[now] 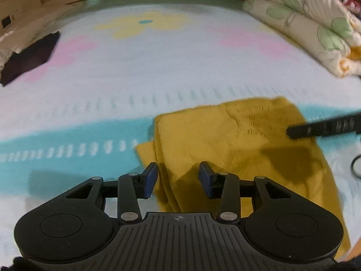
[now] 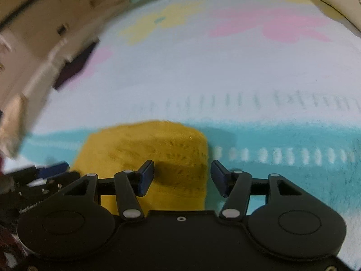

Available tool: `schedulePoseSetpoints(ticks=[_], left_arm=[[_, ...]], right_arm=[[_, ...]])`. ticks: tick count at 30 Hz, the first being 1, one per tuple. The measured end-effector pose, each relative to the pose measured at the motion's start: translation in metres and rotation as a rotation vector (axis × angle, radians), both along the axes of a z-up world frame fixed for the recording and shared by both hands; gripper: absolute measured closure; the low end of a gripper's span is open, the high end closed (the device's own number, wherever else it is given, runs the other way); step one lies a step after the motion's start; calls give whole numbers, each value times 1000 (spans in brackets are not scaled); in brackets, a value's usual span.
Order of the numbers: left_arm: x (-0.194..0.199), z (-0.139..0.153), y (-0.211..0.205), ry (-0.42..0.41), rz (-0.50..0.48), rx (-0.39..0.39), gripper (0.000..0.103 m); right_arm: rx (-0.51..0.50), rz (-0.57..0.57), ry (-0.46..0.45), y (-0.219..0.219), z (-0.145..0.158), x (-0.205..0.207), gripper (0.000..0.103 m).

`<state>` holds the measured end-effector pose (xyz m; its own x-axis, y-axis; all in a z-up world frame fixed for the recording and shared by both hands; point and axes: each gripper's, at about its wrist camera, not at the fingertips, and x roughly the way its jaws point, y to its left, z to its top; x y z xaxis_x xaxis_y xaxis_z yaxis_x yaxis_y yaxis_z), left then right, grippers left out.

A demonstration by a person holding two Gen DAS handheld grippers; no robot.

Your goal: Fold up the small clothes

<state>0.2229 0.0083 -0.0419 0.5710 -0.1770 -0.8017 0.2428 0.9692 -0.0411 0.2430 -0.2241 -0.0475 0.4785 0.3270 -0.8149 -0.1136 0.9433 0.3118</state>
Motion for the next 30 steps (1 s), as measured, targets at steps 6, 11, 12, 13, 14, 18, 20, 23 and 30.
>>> schedulePoseSetpoints(ticks=[6,11,12,13,14,18,20,23,30], left_arm=[[11,0,20,22,50,-60,49],[-16,15,20,-21,12,-62,42],[-23,19,20,-25,-7,-68,35],[-31,23,20,-32,-18,-68,29],[-39,28,20,-47,-22,-66,29],[-71,43,20,-123,-23,-40,22],[-83,48,21,-155,-2,-39,22],[-98,48,27,-180,40,-53,12],[-128,40,31,-183,86,-84,8]], right_arm=[[-44,-5,-17,0,-11,9,24],[12,-19,-66,-4,7,-8,16],[17,-17,-77,-5,12,-13,12],[23,-14,-92,-7,17,-20,3],[29,-10,-106,-8,21,-23,0],[64,-31,-166,-10,37,-55,0],[85,-59,-189,-9,41,-74,0],[57,-86,-209,1,40,-97,0],[-31,-143,-223,13,41,-148,0]])
